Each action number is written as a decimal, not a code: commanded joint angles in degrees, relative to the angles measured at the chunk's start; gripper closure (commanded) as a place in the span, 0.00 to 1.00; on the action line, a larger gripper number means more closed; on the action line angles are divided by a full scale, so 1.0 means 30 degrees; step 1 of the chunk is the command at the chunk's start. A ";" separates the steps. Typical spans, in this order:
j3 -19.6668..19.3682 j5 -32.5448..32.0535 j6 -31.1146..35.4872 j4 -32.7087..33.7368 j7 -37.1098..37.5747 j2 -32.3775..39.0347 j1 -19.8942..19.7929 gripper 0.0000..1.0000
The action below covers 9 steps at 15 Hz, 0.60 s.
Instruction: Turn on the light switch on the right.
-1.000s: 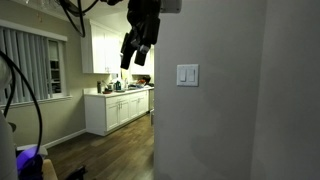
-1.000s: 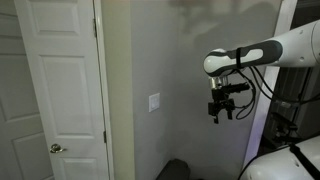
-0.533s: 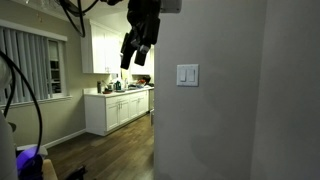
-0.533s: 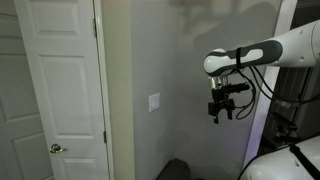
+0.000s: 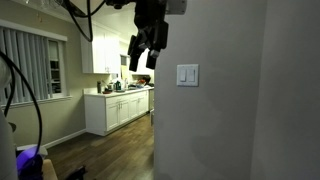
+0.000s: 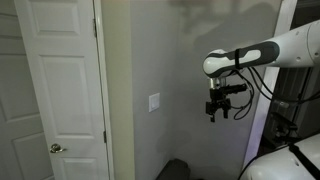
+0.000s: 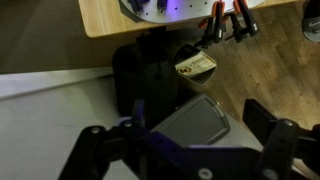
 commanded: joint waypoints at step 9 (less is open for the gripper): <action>-0.2581 0.2462 1.0626 0.0525 -0.7542 0.3774 0.1895 0.72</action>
